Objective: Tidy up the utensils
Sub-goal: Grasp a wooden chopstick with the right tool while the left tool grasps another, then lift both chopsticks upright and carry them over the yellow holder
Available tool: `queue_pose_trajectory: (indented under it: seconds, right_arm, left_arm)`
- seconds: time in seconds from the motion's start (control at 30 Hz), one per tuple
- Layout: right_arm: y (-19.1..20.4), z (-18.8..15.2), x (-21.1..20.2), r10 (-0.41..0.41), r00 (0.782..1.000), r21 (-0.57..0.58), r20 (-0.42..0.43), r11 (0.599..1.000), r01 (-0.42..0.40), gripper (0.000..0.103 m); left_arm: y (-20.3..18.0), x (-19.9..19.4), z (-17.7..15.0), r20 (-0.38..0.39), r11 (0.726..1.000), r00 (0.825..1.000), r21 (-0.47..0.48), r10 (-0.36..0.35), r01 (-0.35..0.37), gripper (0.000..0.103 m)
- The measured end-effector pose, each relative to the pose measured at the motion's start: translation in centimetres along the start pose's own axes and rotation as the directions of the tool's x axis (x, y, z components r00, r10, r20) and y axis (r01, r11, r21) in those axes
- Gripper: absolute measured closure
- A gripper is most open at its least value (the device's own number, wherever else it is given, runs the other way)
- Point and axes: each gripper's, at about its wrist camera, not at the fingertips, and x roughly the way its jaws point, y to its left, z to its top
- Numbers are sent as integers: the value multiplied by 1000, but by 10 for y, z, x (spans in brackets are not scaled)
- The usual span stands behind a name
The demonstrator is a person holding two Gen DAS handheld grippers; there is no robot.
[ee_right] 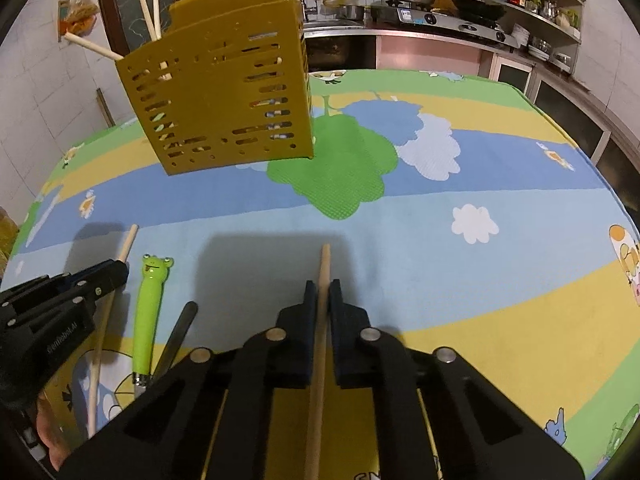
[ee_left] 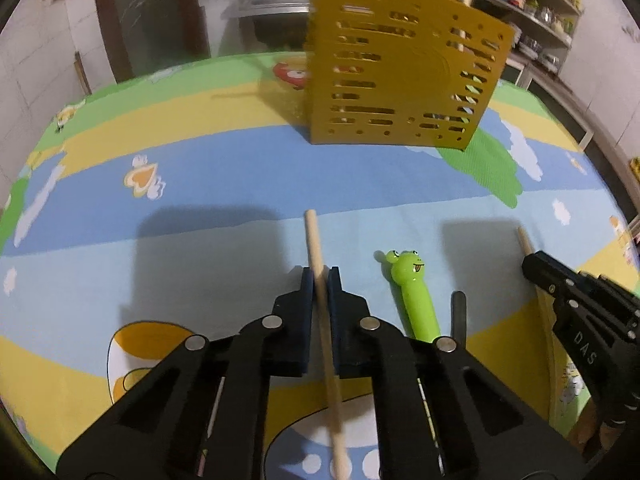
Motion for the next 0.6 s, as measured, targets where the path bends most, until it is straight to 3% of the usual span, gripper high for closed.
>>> queue_pose_trajectory:
  seconds: [0.13, 0.27, 0.4, 0.6]
  right_arm:
    - [-1, -2, -16, 30, 997, 13, 66, 999, -31, 97]
    - [1, 2, -43, 53, 983, 8, 177, 998, -55, 97]
    - [2, 5, -75, 88, 951, 5, 296, 996, -94, 97]
    - [6, 0, -104, 122, 902, -24, 414, 992, -124, 97]
  left_arm:
    - [9, -15, -2, 49, 999, 999, -34, -5, 7, 98]
    - [20, -47, -5, 154, 997, 988, -71, -20, 31, 98]
    - [33, -86, -9, 284, 994, 959, -106, -1, 32, 98]
    - [41, -123, -22, 399, 991, 916, -136, 38, 18, 98]
